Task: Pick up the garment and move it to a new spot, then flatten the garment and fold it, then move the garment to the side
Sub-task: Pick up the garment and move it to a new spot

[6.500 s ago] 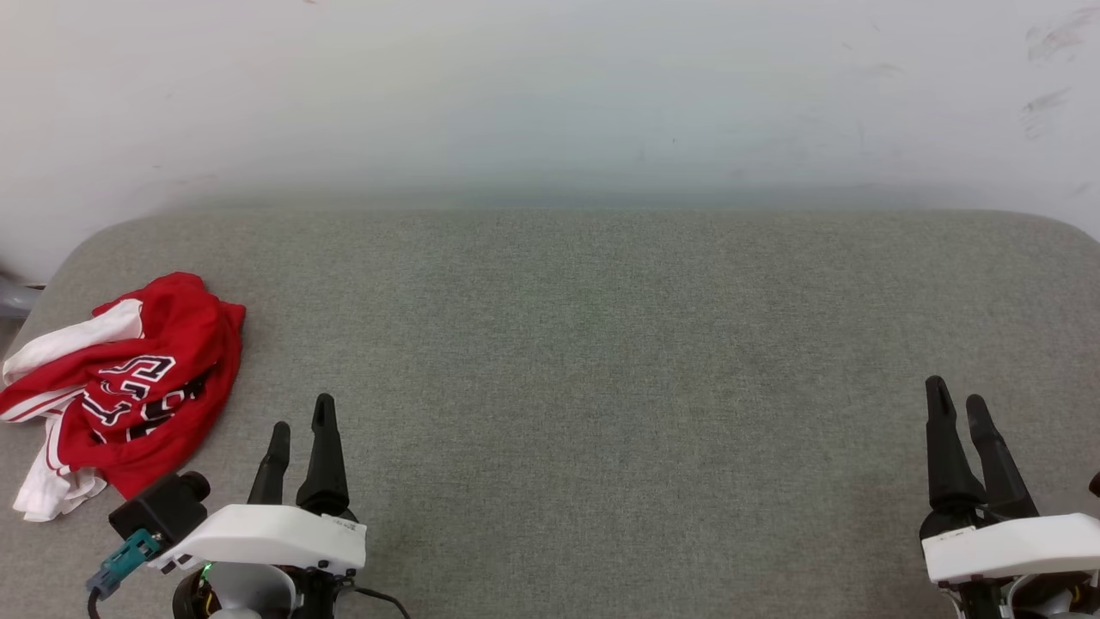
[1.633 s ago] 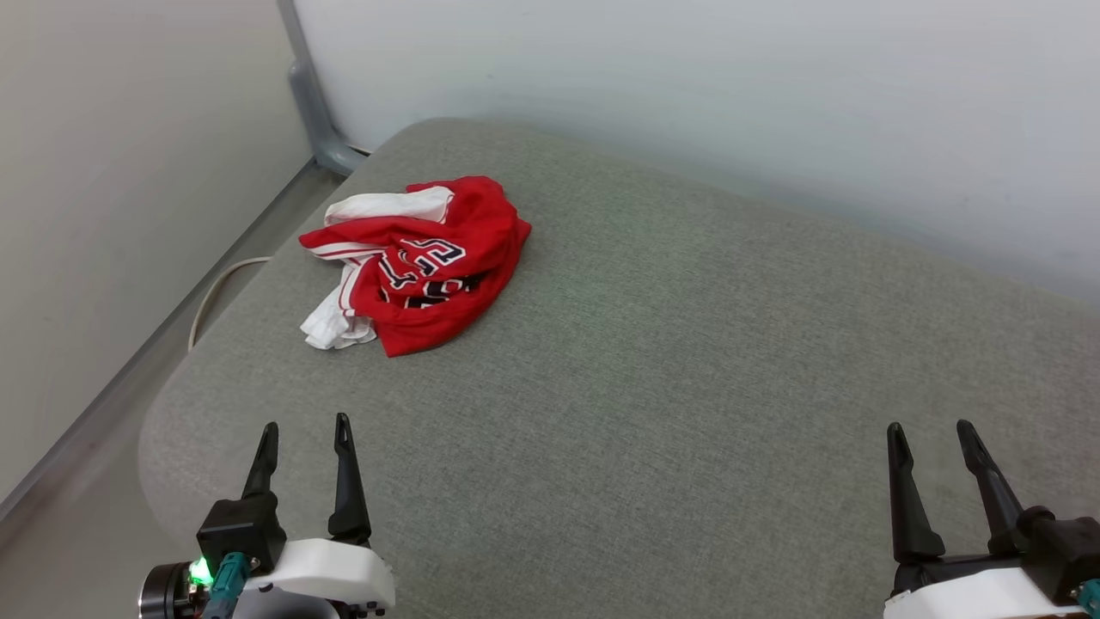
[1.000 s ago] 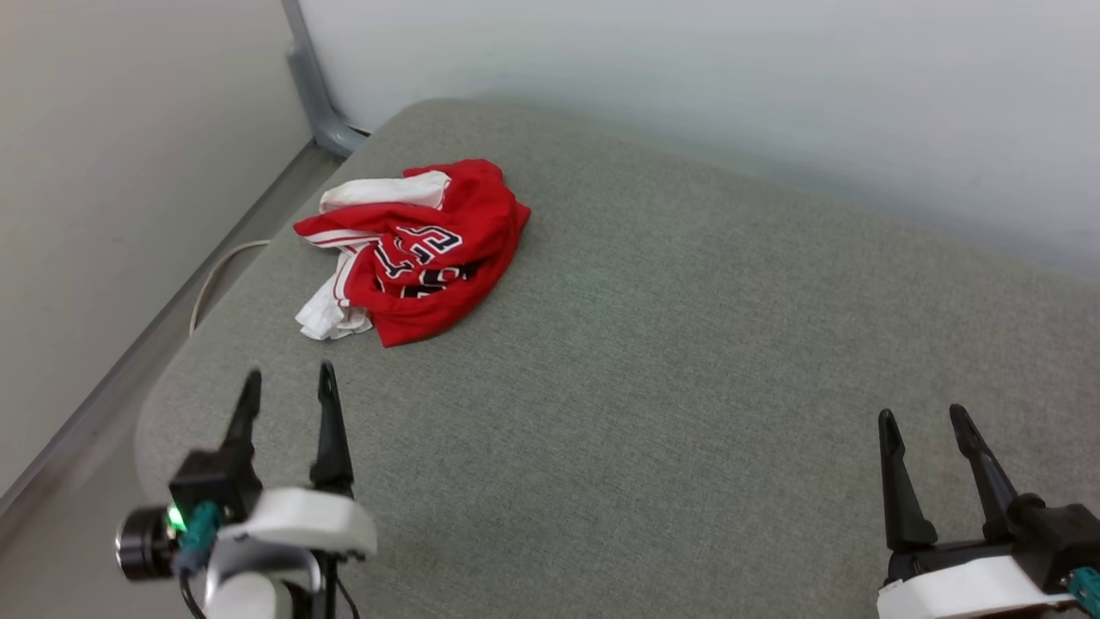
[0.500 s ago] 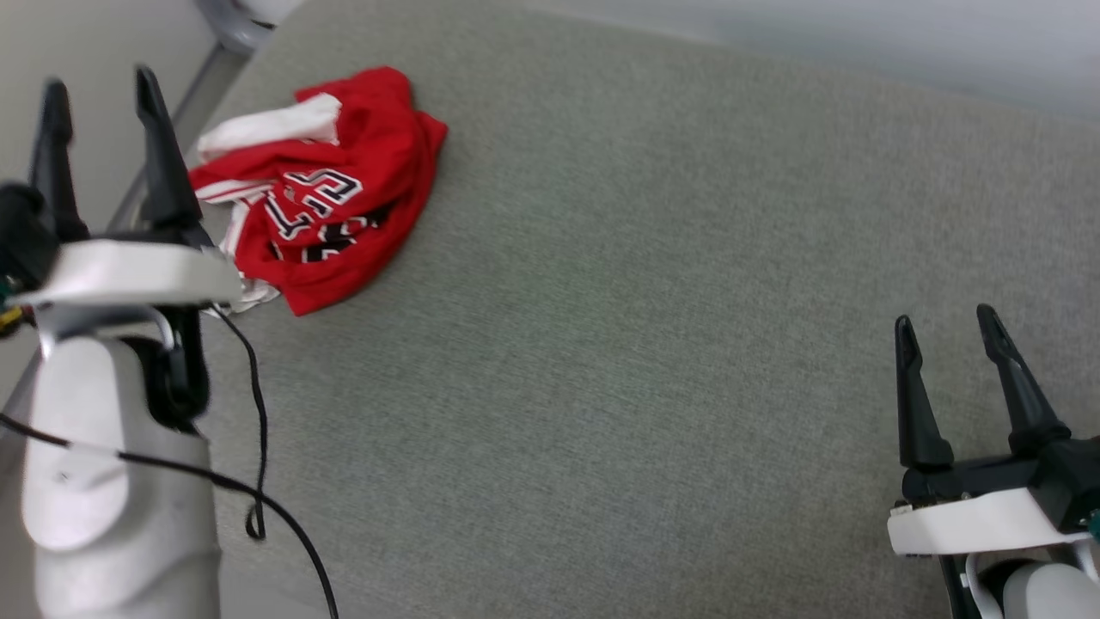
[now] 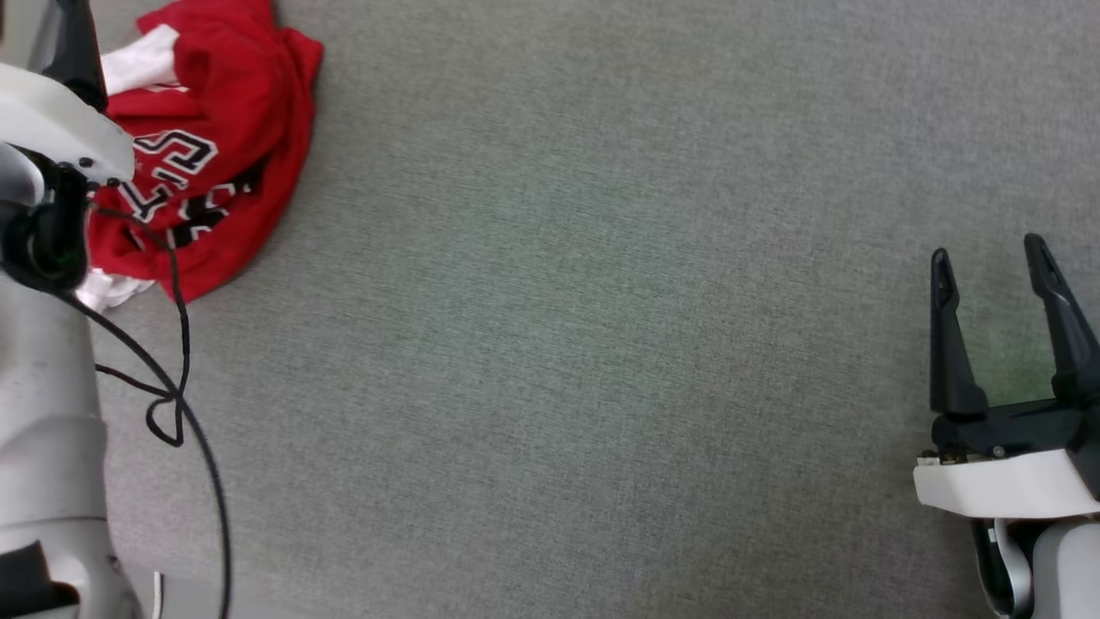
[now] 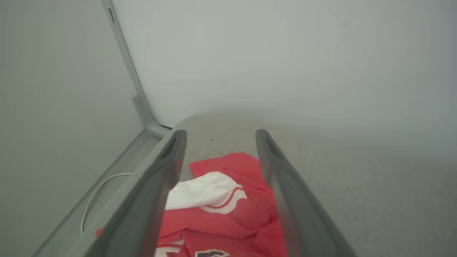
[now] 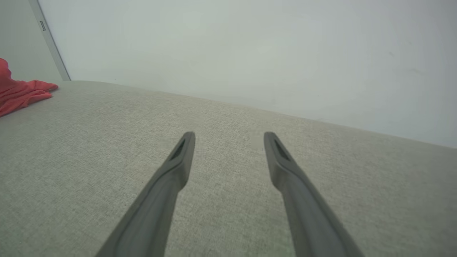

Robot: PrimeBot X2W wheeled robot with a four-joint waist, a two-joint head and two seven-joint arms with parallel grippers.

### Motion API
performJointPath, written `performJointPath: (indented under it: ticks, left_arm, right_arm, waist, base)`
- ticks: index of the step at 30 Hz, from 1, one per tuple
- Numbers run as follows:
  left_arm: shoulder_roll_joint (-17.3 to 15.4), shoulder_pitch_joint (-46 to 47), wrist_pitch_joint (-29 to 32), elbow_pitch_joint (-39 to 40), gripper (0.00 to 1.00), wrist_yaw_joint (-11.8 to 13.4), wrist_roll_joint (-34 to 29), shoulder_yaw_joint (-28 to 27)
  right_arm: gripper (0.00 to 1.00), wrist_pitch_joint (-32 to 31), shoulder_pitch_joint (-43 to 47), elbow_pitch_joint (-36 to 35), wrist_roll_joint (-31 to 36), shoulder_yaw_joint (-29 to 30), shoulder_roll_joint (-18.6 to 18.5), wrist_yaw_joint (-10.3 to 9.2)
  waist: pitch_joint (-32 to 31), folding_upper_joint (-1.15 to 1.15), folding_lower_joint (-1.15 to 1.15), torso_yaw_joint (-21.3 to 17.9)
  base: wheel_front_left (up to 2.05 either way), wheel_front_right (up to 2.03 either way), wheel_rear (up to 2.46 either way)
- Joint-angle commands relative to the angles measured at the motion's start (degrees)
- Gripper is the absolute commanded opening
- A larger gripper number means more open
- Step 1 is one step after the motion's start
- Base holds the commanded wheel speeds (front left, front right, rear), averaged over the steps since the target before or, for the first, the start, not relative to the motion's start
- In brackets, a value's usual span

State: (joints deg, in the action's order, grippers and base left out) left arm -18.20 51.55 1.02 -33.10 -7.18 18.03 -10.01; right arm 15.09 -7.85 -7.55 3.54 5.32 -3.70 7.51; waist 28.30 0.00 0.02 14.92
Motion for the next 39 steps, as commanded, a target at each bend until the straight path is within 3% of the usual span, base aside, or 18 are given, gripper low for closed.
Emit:
performJointPath:
  ticks: [1, 10, 17, 22, 29, 30, 31, 39]
  left_arm:
    - [-1.0, 0.9, 2.69, -1.17, 1.0, -0.18, 1.2, 0.62]
    - [-8.13, 1.2, 26.56, -4.55, 1.0, -0.22, 15.56, 9.72]
    - [-11.17, -0.35, 38.49, -6.91, 1.0, -0.23, 23.03, 15.58]
    - [-10.41, -1.41, 42.54, -11.2, 1.0, -0.16, 25.8, 18.76]
    - [-8.64, -2.76, 41.73, -15.3, 1.0, -0.17, 28.04, 22.94]
    - [-8.79, -2.47, 41.17, -15.12, 0.43, -0.17, 28.2, 23.73]
    - [-10.22, -0.81, 38.64, -13.92, 0.0, -0.17, 28.87, 25.17]
    - [-16.33, 3.88, 30.77, -8.47, 0.0, -0.18, 29.24, 30.98]
  right_arm:
    - [1.0, 0.12, -0.86, -0.45, 0.22, 0.22, -0.35, -0.04]
    - [1.0, 0.12, -1.55, -1.13, 0.19, 0.7, -1.04, -0.04]
    - [1.0, 0.12, -1.81, -1.55, 0.54, 0.89, -1.56, -0.04]
    - [1.0, 0.12, -2.44, -1.66, 0.47, 0.66, -1.94, -0.04]
    - [1.0, 0.12, -2.87, -1.15, 0.22, 0.24, -1.83, -0.04]
    - [1.0, 0.12, -2.82, -1.01, 0.17, 0.31, -1.77, -0.04]
    - [1.0, 0.12, -2.41, -0.64, -0.03, 0.41, -1.47, -0.04]
    - [1.0, 0.12, -1.19, 0.99, -1.02, -0.45, -0.26, -0.04]
  waist:
    - [0.9, 0.0, -0.02, -0.7]
    - [2.62, 0.0, -0.02, -1.66]
    - [4.41, 0.0, -0.02, -2.33]
    - [5.65, 0.0, -0.02, -2.83]
    - [5.93, 0.0, -0.02, -3.63]
    - [5.75, 0.0, -0.02, -3.61]
    - [4.79, 0.0, -0.02, -3.47]
    - [-0.76, 0.0, -0.02, -2.93]
  base:
    - [0.0, 0.0, 0.0]
    - [0.0, 0.0, 0.0]
    - [0.0, 0.0, 0.0]
    - [0.0, 0.0, 0.0]
    - [0.0, 0.0, 0.0]
    - [0.0, 0.0, 0.0]
    - [0.0, 0.0, 0.0]
    - [0.0, 0.0, 0.0]
